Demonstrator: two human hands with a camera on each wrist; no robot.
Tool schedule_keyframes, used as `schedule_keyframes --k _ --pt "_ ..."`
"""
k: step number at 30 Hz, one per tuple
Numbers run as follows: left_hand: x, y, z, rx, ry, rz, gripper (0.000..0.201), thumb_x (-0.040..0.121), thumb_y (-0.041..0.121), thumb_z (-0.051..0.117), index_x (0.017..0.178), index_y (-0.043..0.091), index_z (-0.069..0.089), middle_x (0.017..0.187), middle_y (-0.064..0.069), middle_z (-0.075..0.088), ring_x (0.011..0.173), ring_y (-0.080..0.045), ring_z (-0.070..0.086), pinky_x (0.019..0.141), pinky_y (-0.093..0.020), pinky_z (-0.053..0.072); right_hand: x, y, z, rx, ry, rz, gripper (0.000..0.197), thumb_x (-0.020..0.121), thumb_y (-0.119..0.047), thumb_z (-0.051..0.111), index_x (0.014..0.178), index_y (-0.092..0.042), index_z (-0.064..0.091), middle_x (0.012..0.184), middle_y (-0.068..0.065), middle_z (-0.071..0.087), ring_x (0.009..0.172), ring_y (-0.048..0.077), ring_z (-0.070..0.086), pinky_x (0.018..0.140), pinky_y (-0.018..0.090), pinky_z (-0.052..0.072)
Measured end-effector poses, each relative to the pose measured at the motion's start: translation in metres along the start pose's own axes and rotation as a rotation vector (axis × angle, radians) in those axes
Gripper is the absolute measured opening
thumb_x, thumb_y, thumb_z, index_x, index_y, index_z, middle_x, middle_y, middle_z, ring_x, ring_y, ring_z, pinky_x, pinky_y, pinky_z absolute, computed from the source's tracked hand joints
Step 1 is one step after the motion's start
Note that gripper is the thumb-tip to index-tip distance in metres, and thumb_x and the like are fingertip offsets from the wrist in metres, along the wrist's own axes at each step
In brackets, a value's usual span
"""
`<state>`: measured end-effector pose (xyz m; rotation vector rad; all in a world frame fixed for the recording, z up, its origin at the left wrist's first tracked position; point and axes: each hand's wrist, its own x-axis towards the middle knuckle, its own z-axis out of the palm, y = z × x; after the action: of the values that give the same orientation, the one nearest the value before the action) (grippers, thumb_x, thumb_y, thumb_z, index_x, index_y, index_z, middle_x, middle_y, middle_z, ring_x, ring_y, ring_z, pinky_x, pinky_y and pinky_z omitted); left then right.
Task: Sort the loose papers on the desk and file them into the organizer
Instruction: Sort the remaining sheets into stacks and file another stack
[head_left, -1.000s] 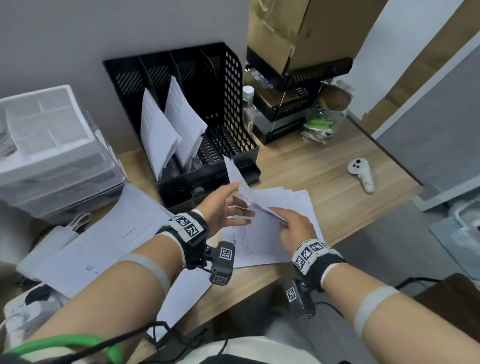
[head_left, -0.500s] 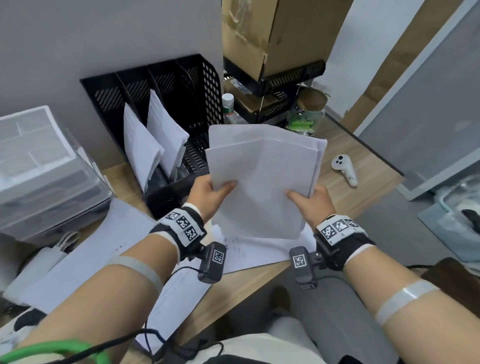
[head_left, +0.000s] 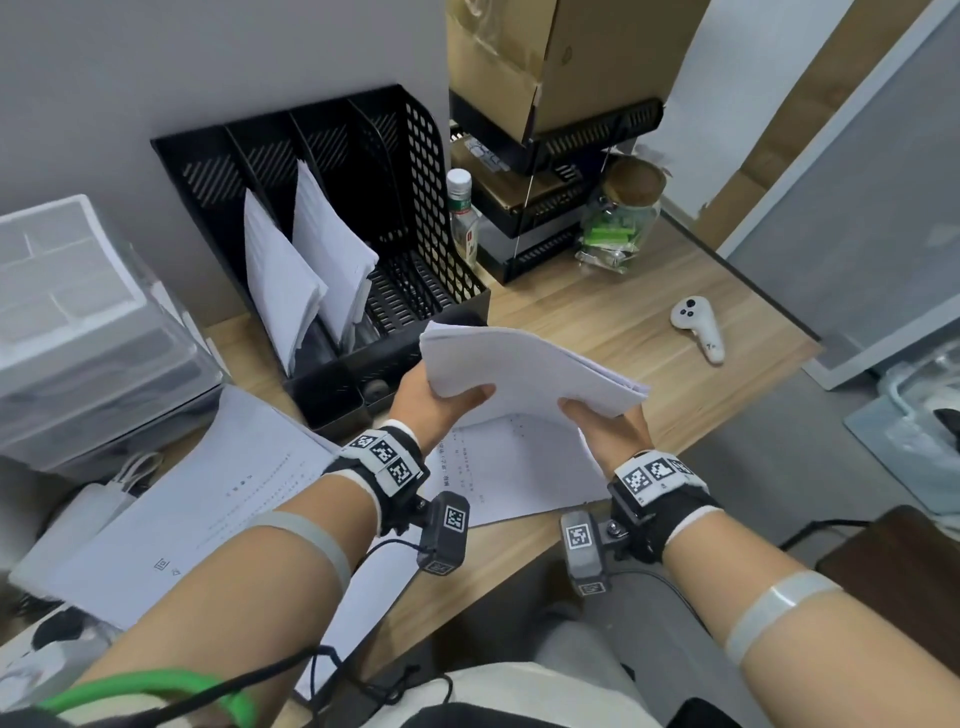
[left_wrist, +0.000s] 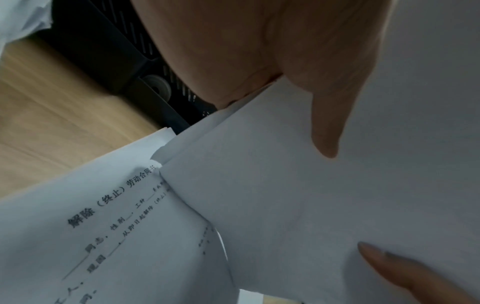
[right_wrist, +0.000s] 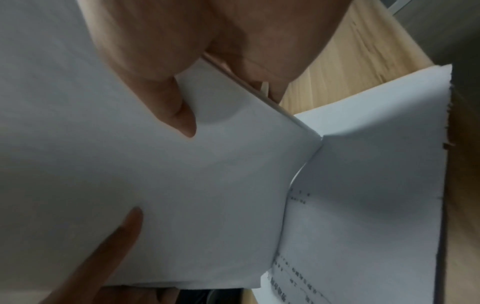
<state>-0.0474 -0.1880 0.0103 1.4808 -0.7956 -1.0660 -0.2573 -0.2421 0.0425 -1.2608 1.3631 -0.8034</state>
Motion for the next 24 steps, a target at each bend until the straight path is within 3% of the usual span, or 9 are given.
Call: schedule_keyframes --k 3,6,8,10,13,16,19,24 --pt "0.008 0.001 0.005 -0.027 -0.005 -0.008 0.054 0.061 0.027 0.092 0.111 0.024 0.071 0.109 -0.003 0.076 0.105 -0.024 0.071 0.093 -0.045 0.058 0.008 0.005 -0.005 0.049 0.059 0.107 0.02 0.075 -0.016 0.078 0.082 -0.03 0.065 0.092 -0.006 0.072 0.097 0.02 0.066 0.091 0.036 0.05" --pt "0.012 -0.003 0.009 0.023 0.01 -0.036 0.044 0.068 0.024 0.091 0.108 0.019 0.072 0.108 -0.005 0.077 0.104 -0.025 0.071 0.094 -0.045 0.057 0.012 0.007 -0.009 0.047 0.038 0.175 0.021 0.071 -0.017 0.08 0.084 -0.027 0.066 0.091 -0.004 0.074 0.098 0.023 0.067 0.097 0.045 0.05" --pt "0.013 -0.004 0.01 0.036 0.019 -0.044 0.033 0.075 0.019 0.086 0.104 0.017 0.071 0.106 -0.008 0.076 0.1 -0.025 0.071 0.093 -0.043 0.057 0.015 0.007 -0.01 -0.007 -0.012 0.155 0.019 0.075 -0.016 0.079 0.089 -0.023 0.067 0.092 -0.004 0.074 0.1 0.022 0.067 0.097 0.043 0.049" --pt "0.015 -0.003 0.009 0.039 0.03 -0.029 0.026 0.077 0.017 0.084 0.1 0.016 0.072 0.103 -0.009 0.076 0.094 -0.023 0.07 0.092 -0.044 0.057 0.018 0.001 -0.012 -0.16 -0.049 0.11 0.027 0.077 -0.027 0.077 0.1 -0.019 0.066 0.098 -0.005 0.071 0.1 0.02 0.064 0.093 0.035 0.047" --pt "0.02 0.008 -0.003 0.003 0.042 0.007 0.021 0.079 0.014 0.083 0.097 0.018 0.073 0.104 -0.011 0.077 0.098 -0.027 0.072 0.097 -0.047 0.056 0.022 -0.022 -0.011 -0.406 -0.165 -0.014 0.025 0.089 -0.028 0.066 0.111 -0.018 0.066 0.103 0.0 0.066 0.097 0.018 0.058 0.085 0.024 0.039" --pt "0.028 0.025 -0.02 -0.038 0.071 0.037 0.022 0.079 0.016 0.083 0.098 0.017 0.073 0.107 -0.013 0.077 0.104 -0.032 0.072 0.098 -0.049 0.055 0.034 -0.051 0.001 -0.557 -0.251 -0.172 0.026 0.094 -0.026 0.06 0.115 -0.013 0.067 0.108 0.001 0.069 0.101 0.018 0.062 0.09 0.028 0.045" --pt "0.041 0.042 -0.04 -0.017 0.14 0.089 0.031 0.084 0.018 0.078 0.112 0.013 0.067 0.114 -0.011 0.074 0.106 -0.026 0.071 0.099 -0.047 0.055 0.046 -0.085 0.014 -0.646 -0.177 -0.245 0.025 0.093 -0.031 0.058 0.102 -0.013 0.072 0.101 0.012 0.073 0.096 0.031 0.067 0.086 0.04 0.053" --pt "0.055 0.056 -0.068 0.038 0.18 0.059 0.051 0.095 0.013 0.065 0.143 0.012 0.049 0.145 -0.013 0.052 0.132 -0.022 0.053 0.112 -0.038 0.043 0.057 -0.136 0.037 -0.635 -0.085 -0.424 0.026 0.096 -0.022 0.053 0.103 -0.003 0.07 0.102 0.021 0.07 0.096 0.036 0.064 0.079 0.034 0.046"
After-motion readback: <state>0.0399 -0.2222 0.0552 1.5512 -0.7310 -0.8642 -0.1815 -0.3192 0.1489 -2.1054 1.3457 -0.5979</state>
